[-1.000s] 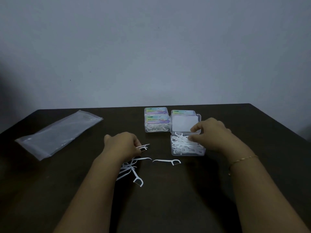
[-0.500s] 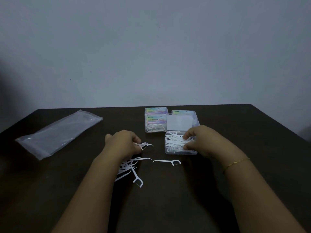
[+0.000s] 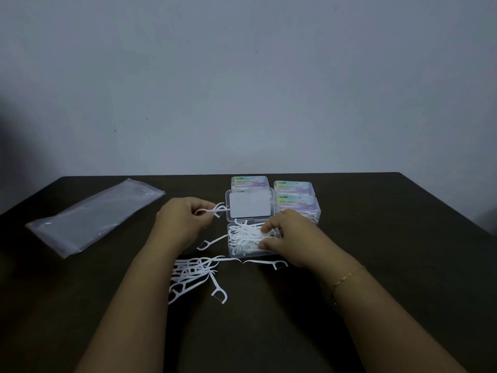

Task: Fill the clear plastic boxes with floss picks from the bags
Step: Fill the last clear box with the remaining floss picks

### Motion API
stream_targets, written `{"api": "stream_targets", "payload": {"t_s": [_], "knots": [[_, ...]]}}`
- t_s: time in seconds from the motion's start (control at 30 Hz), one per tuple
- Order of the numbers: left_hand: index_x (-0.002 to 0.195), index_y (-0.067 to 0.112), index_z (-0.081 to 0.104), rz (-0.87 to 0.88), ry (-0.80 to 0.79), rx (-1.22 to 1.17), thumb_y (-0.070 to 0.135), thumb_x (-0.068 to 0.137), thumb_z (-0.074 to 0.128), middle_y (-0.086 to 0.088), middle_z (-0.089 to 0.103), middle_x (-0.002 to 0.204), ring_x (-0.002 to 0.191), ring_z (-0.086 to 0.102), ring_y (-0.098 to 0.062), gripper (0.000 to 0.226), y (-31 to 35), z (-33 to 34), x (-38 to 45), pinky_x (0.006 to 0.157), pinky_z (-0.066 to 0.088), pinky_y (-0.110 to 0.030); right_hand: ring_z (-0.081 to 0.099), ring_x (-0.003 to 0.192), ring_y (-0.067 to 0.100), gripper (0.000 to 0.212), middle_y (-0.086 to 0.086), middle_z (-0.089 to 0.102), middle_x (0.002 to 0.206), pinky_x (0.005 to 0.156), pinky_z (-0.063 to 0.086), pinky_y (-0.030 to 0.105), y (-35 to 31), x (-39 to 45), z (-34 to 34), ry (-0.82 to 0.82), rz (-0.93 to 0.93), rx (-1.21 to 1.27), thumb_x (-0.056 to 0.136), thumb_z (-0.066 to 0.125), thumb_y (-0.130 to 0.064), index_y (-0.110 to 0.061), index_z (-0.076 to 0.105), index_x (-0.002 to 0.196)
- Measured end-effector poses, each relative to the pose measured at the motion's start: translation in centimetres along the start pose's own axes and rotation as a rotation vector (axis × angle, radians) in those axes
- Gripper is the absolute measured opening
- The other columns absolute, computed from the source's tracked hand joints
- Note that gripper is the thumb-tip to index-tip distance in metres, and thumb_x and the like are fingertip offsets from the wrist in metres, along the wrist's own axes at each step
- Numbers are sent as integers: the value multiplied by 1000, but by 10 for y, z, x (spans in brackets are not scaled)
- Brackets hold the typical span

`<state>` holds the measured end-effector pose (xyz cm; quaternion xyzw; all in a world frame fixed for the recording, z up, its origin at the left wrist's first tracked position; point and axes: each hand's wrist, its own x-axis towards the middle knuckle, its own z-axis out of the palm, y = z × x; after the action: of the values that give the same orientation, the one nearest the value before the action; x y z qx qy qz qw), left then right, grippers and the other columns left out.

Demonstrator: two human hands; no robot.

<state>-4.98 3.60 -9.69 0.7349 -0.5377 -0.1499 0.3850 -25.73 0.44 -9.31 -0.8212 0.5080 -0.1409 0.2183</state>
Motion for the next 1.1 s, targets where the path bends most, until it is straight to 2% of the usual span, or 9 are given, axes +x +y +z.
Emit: {"api": "stream_targets", "payload": {"t_s": [0.13, 0.23, 0.37, 0.5, 0.63, 0.83, 0.93, 1.0, 1.1], "knots": [[104, 25, 73, 82, 52, -57, 22, 87, 68, 12, 65, 77, 66, 58, -7, 18, 7, 2, -4, 56, 43, -23, 51, 92, 10, 42, -3, 54, 120, 83, 47, 27, 1, 1, 0, 19, -4, -12, 81, 70, -41, -26, 63, 119], [108, 27, 71, 155, 8, -23, 23, 88, 66, 12, 64, 86, 70, 57, -5, 21, 18, 10, -8, 58, 44, -21, 53, 100, 12, 44, -4, 51, 122, 90, 49, 32, 2, 0, -3, 42, -6, -9, 82, 68, -42, -26, 61, 122], [112, 26, 70, 270, -68, 84, 26, 88, 66, 14, 65, 95, 92, 59, -5, 25, 27, 29, -14, 96, 45, -38, 55, 106, 14, 41, -3, 50, 126, 92, 48, 33, 4, 0, -6, 77, -8, 7, 83, 66, -43, -27, 61, 120], [127, 27, 60, 285, -148, 175, 28, 86, 68, 8, 65, 117, 108, 56, -7, 41, 24, 37, -12, 103, 38, -37, 55, 108, 15, 42, -2, 51, 126, 94, 48, 37, 6, 1, -5, 61, 7, 2, 84, 65, -42, -26, 60, 122], [125, 23, 62, 229, -120, 37, 24, 82, 73, 11, 62, 109, 96, 55, -2, 44, 19, 28, -8, 87, 37, -12, 55, 110, 16, 38, -2, 53, 127, 96, 47, 39, 9, 4, -3, 61, 19, 22, 86, 64, -39, -26, 60, 122], [110, 31, 70, 145, -141, 59, 29, 91, 62, 18, 68, 86, 73, 62, 5, 21, 11, 10, -6, 63, 44, -18, 34, 132, 15, 45, -8, 41, 143, 111, 28, 45, 5, 3, 1, 80, -93, -57, 92, 54, -39, -30, 47, 136], [108, 30, 72, 179, -229, 180, 30, 94, 55, 12, 72, 94, 82, 65, -5, 22, 9, 14, -4, 74, 50, -27, 18, 138, 13, 47, -14, 28, 151, 110, 15, 44, 0, 0, 7, 22, -144, -163, 97, 43, -41, -35, 34, 143], [97, 26, 75, 194, -282, 166, 27, 95, 53, 6, 72, 81, 73, 65, -12, 22, 8, 19, -4, 68, 50, -28, 19, 135, 13, 43, -13, 33, 148, 107, 16, 42, -2, -1, 10, 19, -155, -201, 98, 39, -40, -35, 36, 141], [93, 24, 76, 228, -319, 137, 24, 95, 53, 12, 66, 72, 60, 57, 1, 24, 10, 20, -4, 59, 44, -23, 26, 130, 14, 38, -9, 44, 139, 104, 20, 40, 0, -1, 8, 77, -134, -213, 97, 42, -40, -34, 47, 134]]}}
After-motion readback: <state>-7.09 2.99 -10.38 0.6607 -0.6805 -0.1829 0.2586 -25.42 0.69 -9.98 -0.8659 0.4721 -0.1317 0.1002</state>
